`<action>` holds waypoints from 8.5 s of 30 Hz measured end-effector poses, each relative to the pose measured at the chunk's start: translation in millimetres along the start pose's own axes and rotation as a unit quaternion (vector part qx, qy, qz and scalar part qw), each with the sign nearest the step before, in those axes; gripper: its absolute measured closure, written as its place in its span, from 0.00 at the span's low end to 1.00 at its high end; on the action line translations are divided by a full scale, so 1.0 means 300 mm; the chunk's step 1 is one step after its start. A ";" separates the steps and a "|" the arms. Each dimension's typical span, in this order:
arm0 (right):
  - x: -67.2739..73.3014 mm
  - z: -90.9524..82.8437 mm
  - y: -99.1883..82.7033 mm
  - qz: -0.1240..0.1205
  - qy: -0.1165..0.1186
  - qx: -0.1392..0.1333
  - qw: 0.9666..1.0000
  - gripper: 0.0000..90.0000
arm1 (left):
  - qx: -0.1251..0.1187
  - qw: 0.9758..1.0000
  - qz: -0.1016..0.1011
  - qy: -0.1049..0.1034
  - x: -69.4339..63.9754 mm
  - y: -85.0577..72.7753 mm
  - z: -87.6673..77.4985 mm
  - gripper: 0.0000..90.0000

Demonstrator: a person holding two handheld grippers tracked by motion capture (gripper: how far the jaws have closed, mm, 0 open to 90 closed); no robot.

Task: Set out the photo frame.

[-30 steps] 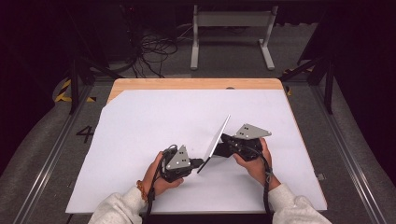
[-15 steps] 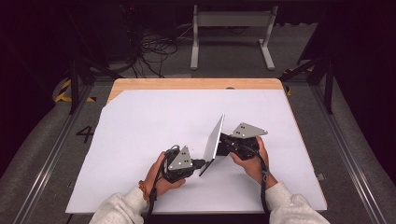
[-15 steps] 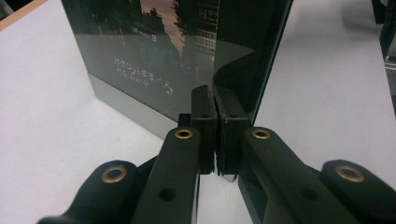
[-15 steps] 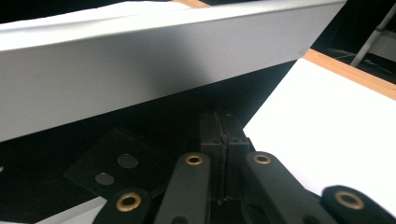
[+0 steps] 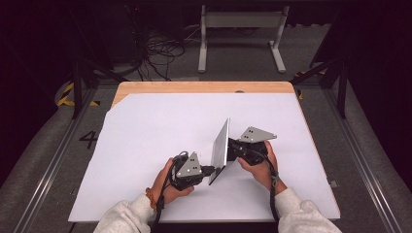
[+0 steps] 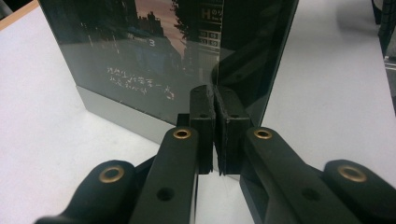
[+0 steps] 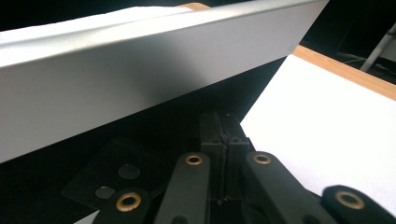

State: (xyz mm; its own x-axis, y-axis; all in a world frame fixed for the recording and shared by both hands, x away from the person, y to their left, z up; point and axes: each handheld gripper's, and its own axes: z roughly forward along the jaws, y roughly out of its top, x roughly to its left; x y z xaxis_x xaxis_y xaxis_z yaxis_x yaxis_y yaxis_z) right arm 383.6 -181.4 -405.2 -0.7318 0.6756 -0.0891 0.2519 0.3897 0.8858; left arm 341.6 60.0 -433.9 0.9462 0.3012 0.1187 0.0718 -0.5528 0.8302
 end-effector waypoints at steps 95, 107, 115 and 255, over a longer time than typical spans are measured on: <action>0.030 -0.186 -0.096 -0.001 0.014 0.026 1.000 0.82 | 0.015 1.000 0.016 -0.011 -0.042 -0.001 -0.023 0.95; 0.112 -0.241 -0.148 0.004 0.045 0.035 0.998 0.71 | 0.024 0.998 -0.046 0.028 0.033 -0.131 -0.168 0.84; 0.156 -0.214 -0.143 0.007 0.069 0.036 0.997 0.65 | 0.046 0.996 -0.057 0.050 0.066 -0.189 -0.192 0.71; -0.030 -0.125 -0.128 0.026 0.141 0.048 0.988 0.87 | 0.046 0.995 -0.088 0.008 0.271 -0.010 0.146 0.17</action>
State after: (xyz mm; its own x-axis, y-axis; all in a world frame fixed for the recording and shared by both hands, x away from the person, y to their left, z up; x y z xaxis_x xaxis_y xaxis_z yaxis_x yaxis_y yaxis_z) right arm 356.7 -225.8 -421.3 -0.8604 0.5001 0.0985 0.3432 0.4256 0.8373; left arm 432.3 52.1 -450.6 0.9113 0.4113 -0.0161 0.2662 -0.5592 0.7851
